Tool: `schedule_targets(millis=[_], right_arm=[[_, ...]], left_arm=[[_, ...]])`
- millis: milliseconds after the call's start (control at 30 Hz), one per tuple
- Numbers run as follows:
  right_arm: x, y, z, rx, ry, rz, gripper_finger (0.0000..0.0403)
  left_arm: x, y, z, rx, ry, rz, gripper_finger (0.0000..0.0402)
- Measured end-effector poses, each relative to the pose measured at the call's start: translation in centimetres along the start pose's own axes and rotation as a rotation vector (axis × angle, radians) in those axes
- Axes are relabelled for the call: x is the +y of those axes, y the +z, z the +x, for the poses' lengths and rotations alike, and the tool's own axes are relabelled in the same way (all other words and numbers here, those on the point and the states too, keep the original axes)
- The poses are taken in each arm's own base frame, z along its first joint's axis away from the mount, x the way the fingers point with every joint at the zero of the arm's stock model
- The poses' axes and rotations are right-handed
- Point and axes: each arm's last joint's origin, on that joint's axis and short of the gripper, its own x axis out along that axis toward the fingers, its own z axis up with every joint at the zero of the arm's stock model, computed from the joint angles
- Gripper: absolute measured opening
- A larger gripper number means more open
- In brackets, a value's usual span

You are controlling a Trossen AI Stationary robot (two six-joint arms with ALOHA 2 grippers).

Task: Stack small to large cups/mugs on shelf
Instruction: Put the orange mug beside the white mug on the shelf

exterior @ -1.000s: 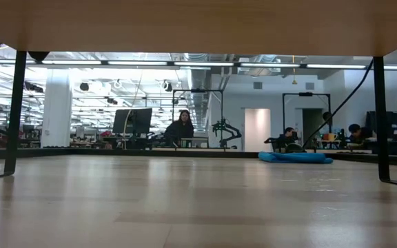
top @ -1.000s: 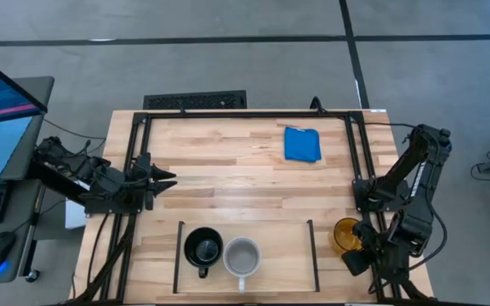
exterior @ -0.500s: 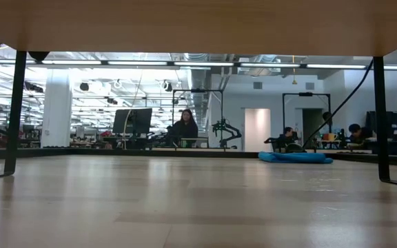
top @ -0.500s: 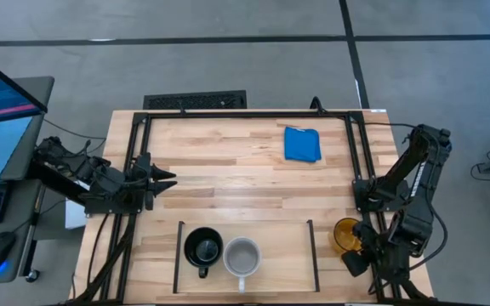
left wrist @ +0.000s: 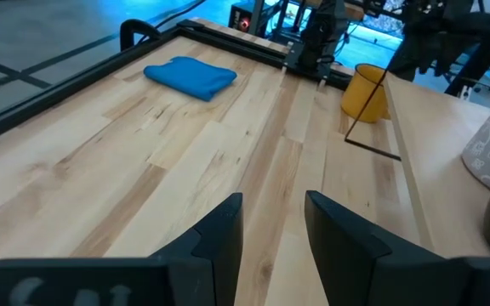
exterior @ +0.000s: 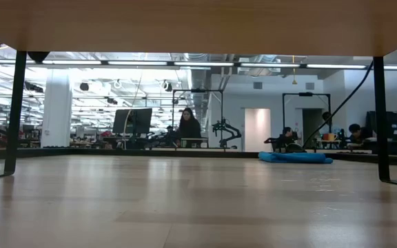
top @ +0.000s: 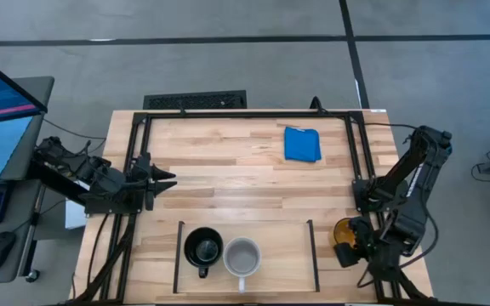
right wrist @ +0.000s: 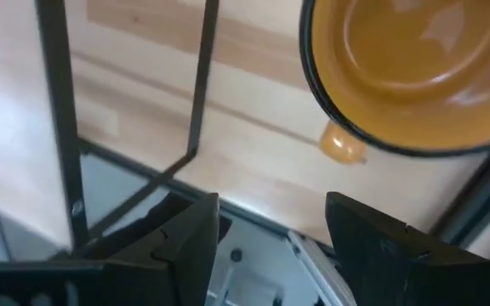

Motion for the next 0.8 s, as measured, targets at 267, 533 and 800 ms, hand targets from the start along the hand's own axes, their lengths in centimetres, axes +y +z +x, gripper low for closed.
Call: schedule_targets(millis=[267,533,800], right_arm=[[0.2,-1.5,3.1,0.066,-0.178,0.016,0.024],[0.7,-1.4,4.8,0.022,-0.225,0.035,0.024],[0.9,-1.0,6.5,-0.037,-0.289,0.06,0.024]], left_arm=[[0.0,-0.1,0.0,0.009,-0.001,0.008,0.0119],[0.1,-0.1,0.0,0.013,0.001,0.021,0.0119],[0.1,-0.1,0.0,0.013,0.001,0.021,0.0119]])
